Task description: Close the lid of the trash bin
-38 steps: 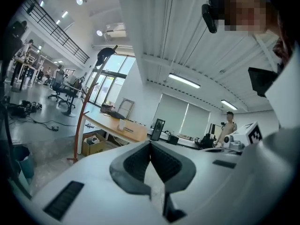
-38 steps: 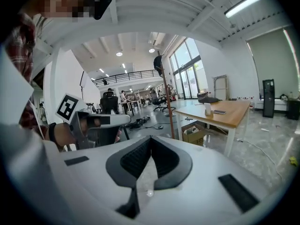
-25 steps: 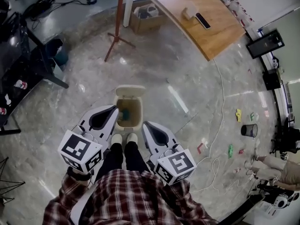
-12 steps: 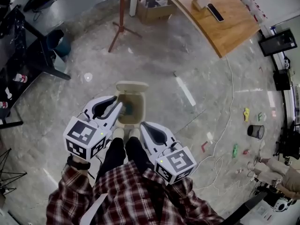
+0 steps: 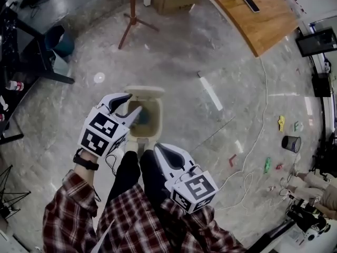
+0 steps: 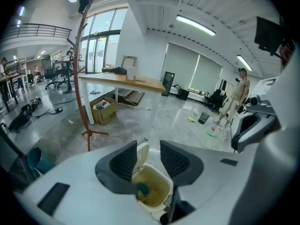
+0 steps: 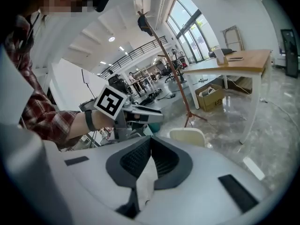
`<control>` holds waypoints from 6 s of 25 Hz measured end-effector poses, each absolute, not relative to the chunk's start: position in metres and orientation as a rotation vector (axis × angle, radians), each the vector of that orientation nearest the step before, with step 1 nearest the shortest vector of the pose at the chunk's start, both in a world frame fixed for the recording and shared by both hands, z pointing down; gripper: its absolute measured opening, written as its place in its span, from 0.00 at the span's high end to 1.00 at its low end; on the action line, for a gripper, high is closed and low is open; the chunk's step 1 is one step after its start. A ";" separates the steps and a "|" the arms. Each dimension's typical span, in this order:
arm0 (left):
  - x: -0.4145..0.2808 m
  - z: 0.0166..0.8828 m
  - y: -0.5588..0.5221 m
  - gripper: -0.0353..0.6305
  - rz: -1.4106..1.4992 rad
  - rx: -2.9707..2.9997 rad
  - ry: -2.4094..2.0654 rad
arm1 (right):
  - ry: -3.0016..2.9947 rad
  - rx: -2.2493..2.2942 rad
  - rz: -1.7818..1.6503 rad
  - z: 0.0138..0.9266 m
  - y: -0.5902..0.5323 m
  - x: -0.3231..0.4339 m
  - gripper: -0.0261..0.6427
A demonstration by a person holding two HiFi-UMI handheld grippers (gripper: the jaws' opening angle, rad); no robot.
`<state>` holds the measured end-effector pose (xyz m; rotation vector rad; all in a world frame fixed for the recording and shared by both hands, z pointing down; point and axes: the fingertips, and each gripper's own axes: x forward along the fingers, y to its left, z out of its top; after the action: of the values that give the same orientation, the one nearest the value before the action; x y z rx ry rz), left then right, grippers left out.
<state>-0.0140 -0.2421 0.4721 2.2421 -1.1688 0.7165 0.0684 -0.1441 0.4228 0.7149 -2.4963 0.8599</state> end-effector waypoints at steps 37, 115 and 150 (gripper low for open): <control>0.019 0.632 -0.265 0.74 1.212 2.136 -0.589 | -2.351 0.730 1.237 0.535 -0.114 0.094 0.94; 0.074 0.832 -0.096 0.87 1.135 1.928 -0.510 | -2.134 0.623 1.208 0.649 -0.083 0.082 0.94; 0.037 0.192 -0.157 0.93 0.101 2.433 -1.437 | -2.849 0.614 0.464 0.173 -0.159 0.060 0.94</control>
<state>0.0372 -0.1567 0.1921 2.4331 -1.4366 0.1014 0.0597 -0.1589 0.1734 0.6138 -2.8491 0.4642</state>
